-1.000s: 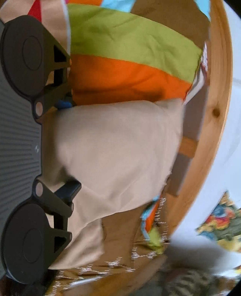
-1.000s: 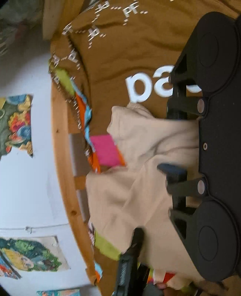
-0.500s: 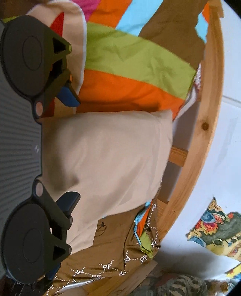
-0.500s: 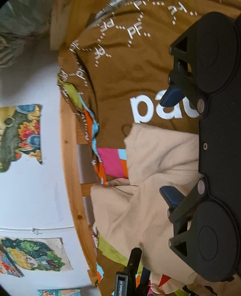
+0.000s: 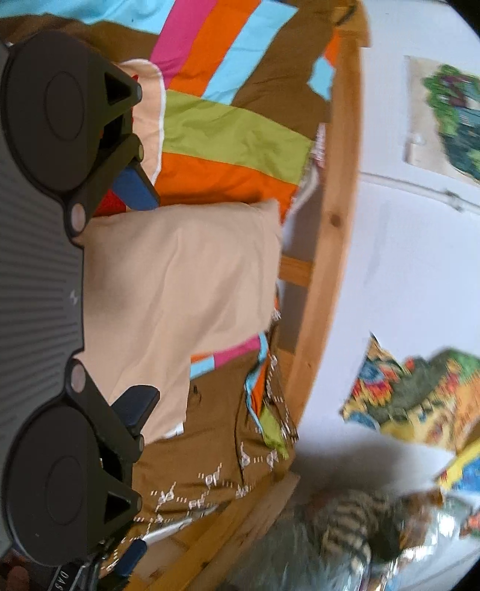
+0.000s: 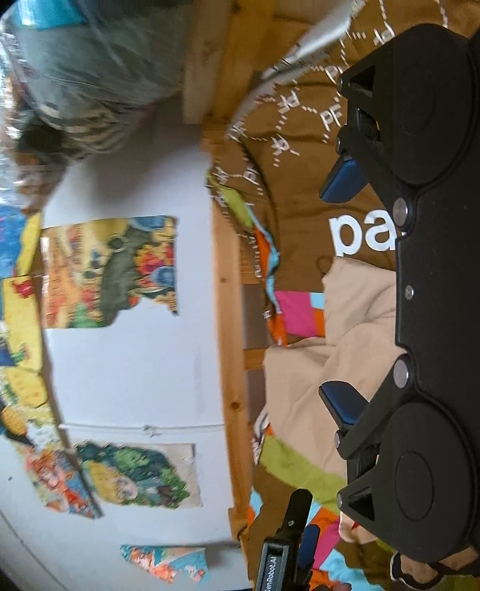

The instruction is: Fold large clothes

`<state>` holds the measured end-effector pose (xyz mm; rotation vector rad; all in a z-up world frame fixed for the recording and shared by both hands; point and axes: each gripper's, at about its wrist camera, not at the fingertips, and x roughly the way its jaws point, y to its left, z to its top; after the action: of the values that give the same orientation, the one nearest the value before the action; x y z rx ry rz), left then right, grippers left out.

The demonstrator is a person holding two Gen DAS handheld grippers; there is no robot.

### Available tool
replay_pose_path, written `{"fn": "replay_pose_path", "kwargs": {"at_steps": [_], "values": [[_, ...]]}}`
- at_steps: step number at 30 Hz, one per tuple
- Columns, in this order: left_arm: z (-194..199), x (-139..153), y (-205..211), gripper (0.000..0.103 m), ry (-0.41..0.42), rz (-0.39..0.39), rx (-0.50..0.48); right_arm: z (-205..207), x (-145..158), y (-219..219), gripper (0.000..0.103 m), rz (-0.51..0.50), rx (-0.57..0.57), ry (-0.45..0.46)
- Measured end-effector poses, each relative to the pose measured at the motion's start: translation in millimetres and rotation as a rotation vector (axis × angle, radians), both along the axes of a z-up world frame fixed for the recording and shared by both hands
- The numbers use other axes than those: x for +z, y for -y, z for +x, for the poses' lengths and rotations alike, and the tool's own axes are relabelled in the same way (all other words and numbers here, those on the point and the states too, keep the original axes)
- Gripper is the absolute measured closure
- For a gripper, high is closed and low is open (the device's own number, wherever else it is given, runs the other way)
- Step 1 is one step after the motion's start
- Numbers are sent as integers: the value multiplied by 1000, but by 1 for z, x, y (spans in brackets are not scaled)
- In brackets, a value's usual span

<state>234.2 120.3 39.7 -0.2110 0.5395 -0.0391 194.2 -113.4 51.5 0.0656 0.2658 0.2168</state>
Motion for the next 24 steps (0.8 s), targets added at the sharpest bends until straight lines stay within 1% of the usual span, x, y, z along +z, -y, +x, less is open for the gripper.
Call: {"fn": "replay_pose_path", "kwargs": {"at_steps": [3, 5, 8, 10, 14, 16, 18, 21, 24], "values": [[-26, 5, 15, 1, 39, 48, -11, -28, 9, 1, 1, -18, 8, 29], [-43, 6, 26, 1, 52, 84, -15, -47, 12, 4, 1, -27, 20, 31], [-71, 2, 41, 1, 85, 132, -22, -71, 10, 10, 1, -25, 16, 7], [-86, -4, 49, 1, 96, 149, -30, -82, 7, 13, 1, -18, 17, -20], [-106, -22, 54, 1, 61, 128, -25, -102, 0, 15, 1, -1, 18, -61], [-110, -29, 55, 1, 53, 135, -40, -107, -4, 14, 1, 2, 25, -76], [-112, -36, 54, 1, 40, 145, -43, -108, -11, 10, 1, -11, 36, -90], [-113, -42, 49, 1, 36, 132, -34, -105, -19, 6, 1, -41, 36, -107], [-113, -47, 44, 1, 30, 129, -15, -102, -23, 5, 1, -39, 36, -121]]}}
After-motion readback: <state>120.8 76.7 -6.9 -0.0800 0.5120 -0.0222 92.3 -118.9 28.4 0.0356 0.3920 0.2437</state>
